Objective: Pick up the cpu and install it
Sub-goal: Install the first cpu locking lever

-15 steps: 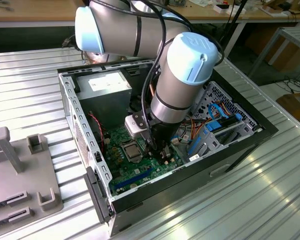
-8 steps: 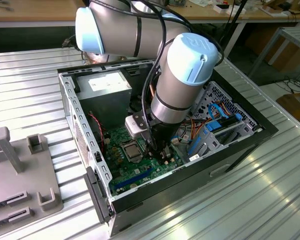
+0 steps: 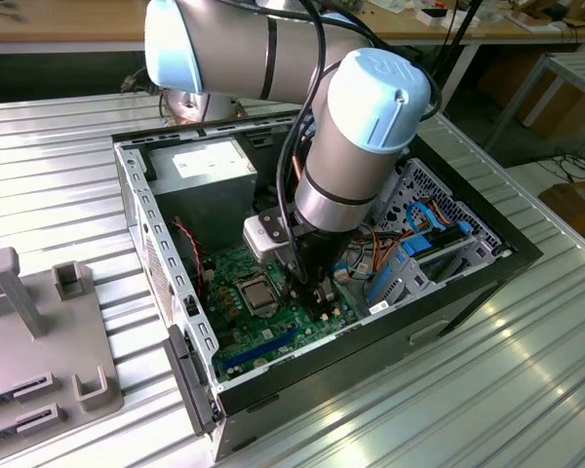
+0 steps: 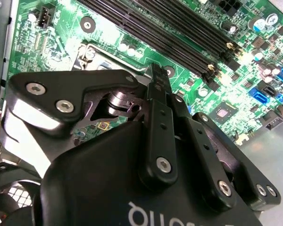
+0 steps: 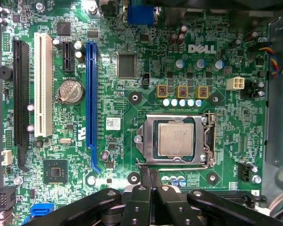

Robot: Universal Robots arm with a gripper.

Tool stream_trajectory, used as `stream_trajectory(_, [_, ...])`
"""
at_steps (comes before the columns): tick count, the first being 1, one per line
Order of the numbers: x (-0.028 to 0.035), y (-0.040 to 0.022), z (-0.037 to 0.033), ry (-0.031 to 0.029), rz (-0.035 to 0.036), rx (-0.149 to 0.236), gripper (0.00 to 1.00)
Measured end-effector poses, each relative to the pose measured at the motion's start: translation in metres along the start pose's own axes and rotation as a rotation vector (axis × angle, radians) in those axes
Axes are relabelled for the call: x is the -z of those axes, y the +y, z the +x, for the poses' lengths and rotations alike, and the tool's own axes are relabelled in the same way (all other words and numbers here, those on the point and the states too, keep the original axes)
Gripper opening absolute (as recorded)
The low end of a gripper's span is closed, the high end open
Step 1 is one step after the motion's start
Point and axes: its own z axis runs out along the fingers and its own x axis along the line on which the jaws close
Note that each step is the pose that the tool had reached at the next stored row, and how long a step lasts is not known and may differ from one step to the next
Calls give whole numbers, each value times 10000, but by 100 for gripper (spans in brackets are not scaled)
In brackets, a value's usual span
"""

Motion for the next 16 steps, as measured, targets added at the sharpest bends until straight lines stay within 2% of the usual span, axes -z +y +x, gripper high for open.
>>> stream_trajectory(9, [2,69,-50,1,0,8,11])
stream_trajectory(16, [15,72,-64,0,0,18,11])
